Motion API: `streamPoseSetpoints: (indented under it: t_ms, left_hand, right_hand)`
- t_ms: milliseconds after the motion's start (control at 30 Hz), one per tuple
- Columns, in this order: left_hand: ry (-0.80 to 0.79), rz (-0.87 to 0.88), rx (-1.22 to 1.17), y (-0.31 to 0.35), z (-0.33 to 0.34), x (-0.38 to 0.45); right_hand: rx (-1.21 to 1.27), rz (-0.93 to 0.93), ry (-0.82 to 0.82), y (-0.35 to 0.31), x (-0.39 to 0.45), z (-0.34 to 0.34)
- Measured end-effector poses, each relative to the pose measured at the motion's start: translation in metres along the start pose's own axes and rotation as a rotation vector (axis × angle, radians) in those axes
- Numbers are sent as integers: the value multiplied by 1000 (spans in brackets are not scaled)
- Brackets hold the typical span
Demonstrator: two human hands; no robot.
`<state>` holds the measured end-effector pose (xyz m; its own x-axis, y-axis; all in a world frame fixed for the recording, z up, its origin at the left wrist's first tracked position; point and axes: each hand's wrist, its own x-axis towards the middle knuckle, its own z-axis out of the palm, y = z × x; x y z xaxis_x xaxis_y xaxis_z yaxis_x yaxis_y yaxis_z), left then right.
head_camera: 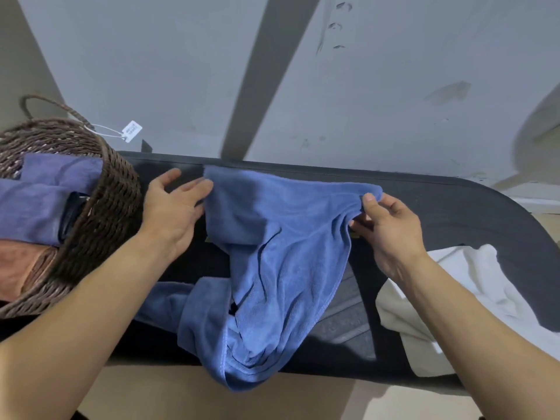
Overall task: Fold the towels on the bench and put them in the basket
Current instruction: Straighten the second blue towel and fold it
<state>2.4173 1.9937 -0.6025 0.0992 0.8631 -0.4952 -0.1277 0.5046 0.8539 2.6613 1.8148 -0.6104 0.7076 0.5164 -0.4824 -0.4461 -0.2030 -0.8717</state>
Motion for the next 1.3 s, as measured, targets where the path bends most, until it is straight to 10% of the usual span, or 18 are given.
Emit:
streamPoseSetpoints:
  t_ms: [300,600,800,1067,1300]
  left_hand:
    - [-104,-47,789,-31,-9,-5]
    - [33,126,924,-28,-23,-3]
    - [-196,194,1239,-34,-45,-49]
    - [-538,206,1671,-42,-55,-96]
    - [-674,142,1599,-33,-51,-101]
  right_hand:
    - [-647,-14,-73,21,9,-13]
    - [-568,-53,163,20,17,-24]
    - [-488,-319,361,8,-18,-17]
    - [-1009,-376,-873,40,-120,14]
    - [-1336,-566,-1027,66,-118,16]
